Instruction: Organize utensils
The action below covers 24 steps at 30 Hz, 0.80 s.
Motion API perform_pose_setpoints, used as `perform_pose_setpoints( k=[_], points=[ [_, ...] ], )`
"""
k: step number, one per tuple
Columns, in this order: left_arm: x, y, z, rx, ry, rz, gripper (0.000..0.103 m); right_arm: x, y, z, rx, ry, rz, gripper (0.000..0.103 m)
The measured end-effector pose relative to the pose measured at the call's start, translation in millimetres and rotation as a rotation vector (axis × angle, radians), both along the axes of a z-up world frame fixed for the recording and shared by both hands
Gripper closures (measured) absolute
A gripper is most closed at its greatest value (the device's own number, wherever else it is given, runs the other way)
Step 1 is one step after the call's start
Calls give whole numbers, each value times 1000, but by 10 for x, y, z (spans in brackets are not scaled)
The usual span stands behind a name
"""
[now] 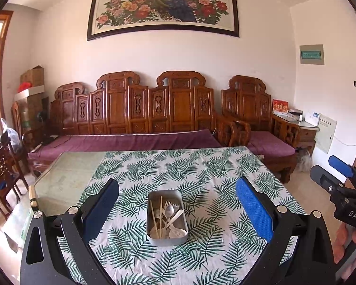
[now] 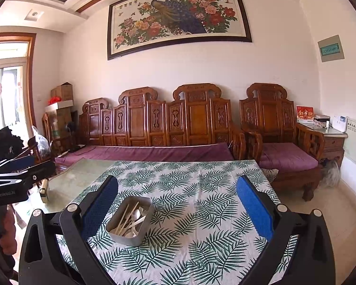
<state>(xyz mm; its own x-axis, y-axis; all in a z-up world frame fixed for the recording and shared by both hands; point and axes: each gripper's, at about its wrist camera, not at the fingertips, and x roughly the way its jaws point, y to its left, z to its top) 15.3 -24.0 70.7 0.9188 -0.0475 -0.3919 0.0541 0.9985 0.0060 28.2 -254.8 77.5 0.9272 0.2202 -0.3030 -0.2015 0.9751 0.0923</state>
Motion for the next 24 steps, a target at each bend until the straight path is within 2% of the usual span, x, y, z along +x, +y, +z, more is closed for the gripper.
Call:
perform_pose_setpoints(
  k=[24],
  points=[
    [2,31,-39,-3,3,-6,8,53,4,-29,-2,8,-2,3]
  ],
)
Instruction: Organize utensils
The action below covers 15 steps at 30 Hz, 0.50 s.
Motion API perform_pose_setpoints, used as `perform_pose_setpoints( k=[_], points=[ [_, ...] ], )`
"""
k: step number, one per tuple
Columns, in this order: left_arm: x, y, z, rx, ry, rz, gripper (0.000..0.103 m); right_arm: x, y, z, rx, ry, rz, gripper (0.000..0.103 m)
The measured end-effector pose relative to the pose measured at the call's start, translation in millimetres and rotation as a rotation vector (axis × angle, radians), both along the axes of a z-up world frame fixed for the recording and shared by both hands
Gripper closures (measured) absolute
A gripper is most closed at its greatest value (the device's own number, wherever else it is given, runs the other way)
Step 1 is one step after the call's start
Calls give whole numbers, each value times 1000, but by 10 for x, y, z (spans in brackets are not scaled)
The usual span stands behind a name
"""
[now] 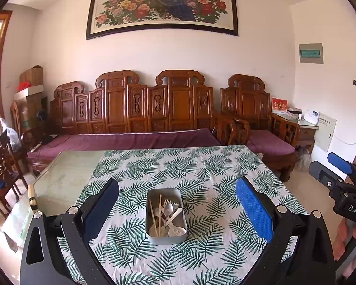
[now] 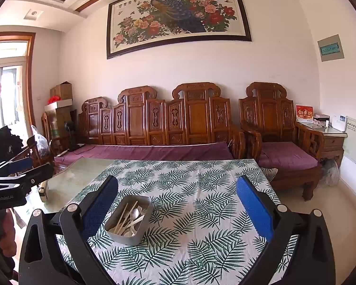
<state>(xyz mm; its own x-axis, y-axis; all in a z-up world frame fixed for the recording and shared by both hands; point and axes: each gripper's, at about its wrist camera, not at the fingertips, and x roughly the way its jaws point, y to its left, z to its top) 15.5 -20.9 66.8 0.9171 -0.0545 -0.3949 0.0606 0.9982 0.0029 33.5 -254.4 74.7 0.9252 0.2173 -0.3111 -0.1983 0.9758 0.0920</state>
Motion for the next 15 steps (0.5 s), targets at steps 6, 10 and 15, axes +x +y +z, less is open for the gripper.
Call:
perform_pose_setpoints(
  k=[6,10,15],
  points=[
    [3,-8,-17,0,0,2,8,7,-1,0,1,1,2,3],
    [-2,-9,-19,0,0,1,8,6,-1,-1,1,0,1,3],
    [-5,-8,-14,-1,0,2,8,5,2,1,1,0,2,3]
  ],
)
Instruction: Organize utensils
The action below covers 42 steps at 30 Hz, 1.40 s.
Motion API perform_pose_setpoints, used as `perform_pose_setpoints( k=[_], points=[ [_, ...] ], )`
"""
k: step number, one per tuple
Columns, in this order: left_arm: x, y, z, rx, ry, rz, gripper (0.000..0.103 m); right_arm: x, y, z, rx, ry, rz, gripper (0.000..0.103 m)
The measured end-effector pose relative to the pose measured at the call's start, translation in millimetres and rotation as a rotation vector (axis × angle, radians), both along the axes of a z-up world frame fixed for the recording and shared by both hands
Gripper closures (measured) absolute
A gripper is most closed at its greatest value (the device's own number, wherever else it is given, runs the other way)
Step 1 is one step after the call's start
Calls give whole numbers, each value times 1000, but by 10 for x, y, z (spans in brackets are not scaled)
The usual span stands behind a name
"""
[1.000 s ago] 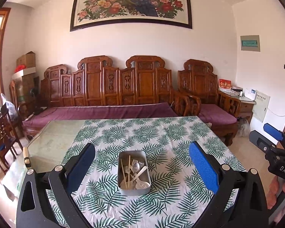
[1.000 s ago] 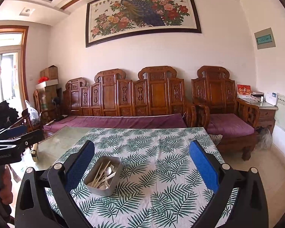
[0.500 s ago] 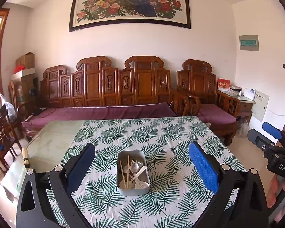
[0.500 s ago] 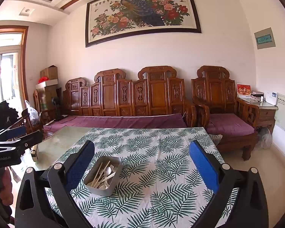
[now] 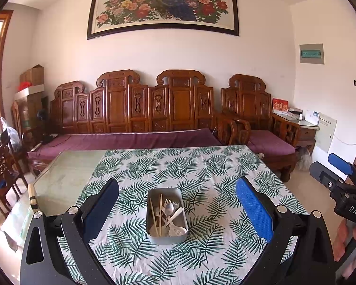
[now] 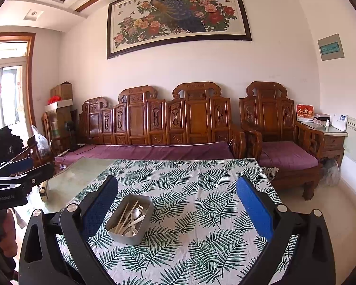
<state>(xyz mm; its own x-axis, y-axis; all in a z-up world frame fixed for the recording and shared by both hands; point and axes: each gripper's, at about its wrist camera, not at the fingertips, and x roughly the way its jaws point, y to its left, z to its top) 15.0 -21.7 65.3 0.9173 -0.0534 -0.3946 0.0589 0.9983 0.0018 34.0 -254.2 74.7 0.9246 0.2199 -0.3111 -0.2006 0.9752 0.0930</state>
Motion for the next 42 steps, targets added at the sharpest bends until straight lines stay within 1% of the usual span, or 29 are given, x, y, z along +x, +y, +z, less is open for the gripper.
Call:
perform_pose_setpoints(
  k=[42],
  points=[
    [-15,-41,-4,-8,-1,-8,8,-6,-16,-47,4,2,-6,3]
  ],
)
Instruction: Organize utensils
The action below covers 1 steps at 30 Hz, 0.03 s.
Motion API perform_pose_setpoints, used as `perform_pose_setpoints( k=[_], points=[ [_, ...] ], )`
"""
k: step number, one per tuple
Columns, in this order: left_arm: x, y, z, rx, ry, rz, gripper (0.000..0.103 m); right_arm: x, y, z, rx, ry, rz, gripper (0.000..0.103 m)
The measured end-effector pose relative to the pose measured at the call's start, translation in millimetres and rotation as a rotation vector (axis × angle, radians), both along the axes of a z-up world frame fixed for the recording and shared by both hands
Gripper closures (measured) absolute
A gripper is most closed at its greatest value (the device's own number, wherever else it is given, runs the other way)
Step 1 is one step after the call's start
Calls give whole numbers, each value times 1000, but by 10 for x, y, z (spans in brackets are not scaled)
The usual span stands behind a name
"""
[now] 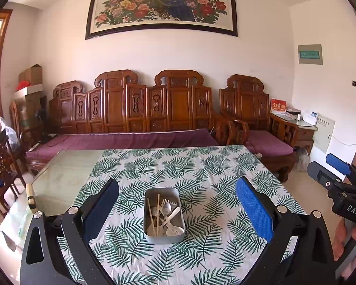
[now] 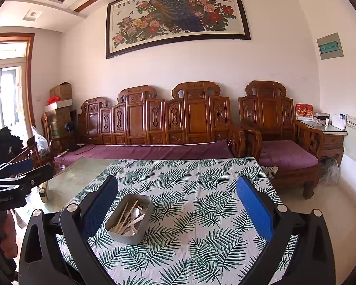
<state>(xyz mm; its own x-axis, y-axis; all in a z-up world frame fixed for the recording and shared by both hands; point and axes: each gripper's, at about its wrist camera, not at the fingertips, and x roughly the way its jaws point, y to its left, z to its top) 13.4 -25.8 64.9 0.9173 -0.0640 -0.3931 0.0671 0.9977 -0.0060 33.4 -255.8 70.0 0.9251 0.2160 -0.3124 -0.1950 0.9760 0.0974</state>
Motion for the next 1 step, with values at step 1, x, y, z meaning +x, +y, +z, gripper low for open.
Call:
perform_pose_setpoints(
  k=[1],
  points=[
    [-1,-2,-2,0,-1,0,8,0,0,1,-1,0,0,3]
  ],
)
